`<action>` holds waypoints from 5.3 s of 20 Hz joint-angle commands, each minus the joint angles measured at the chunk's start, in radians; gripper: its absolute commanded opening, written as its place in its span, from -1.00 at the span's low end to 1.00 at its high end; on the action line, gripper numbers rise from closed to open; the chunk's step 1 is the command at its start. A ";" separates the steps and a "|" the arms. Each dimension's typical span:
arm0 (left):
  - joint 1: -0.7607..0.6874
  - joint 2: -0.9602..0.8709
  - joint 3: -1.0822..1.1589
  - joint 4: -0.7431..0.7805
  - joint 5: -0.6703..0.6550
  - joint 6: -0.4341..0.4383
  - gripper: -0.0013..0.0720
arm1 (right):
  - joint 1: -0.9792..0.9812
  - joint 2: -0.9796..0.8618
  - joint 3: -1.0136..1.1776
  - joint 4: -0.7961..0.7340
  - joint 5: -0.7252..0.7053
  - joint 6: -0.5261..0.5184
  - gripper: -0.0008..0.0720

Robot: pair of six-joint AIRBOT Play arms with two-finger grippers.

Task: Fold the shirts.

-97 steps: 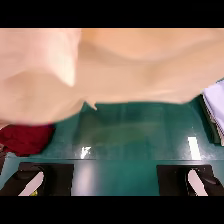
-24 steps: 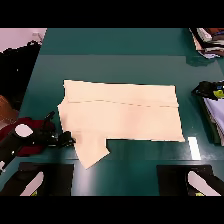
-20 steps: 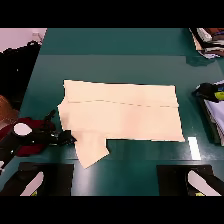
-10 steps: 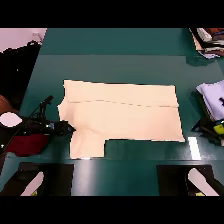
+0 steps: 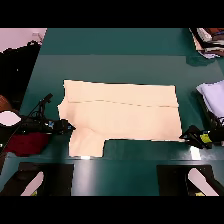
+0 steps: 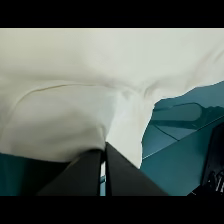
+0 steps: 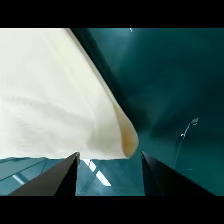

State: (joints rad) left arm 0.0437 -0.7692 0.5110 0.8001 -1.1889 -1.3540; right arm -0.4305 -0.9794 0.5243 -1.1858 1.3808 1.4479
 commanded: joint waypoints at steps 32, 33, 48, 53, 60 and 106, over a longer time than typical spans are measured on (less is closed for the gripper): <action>0.000 -0.432 0.431 0.103 0.199 0.080 -0.90 | 0.387 -0.342 0.688 -0.140 -0.020 0.014 -0.93; 0.000 -0.484 0.473 0.102 0.215 0.080 -0.90 | 0.396 -0.394 0.730 -0.140 -0.019 0.019 -0.93; -0.019 -0.649 0.740 -0.051 0.034 0.027 -0.13 | 0.114 -0.622 0.756 0.124 0.108 -0.174 0.56; -0.187 -0.652 0.734 -0.040 0.182 0.027 -0.87 | 0.093 -0.711 0.653 0.298 0.086 -0.265 0.55; -0.425 -0.765 0.740 -0.041 0.344 -0.008 -0.90 | 0.210 -0.729 0.694 0.330 0.063 -0.317 -0.93; 0.076 -0.548 1.170 0.313 -0.088 -0.052 -0.90 | 1.018 -0.622 0.911 0.339 -0.262 -0.192 -0.04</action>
State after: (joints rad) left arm 0.1162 -1.3201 1.6825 1.1152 -1.2617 -1.4055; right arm 0.7120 -1.6848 1.5768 -0.7967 1.0931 1.2236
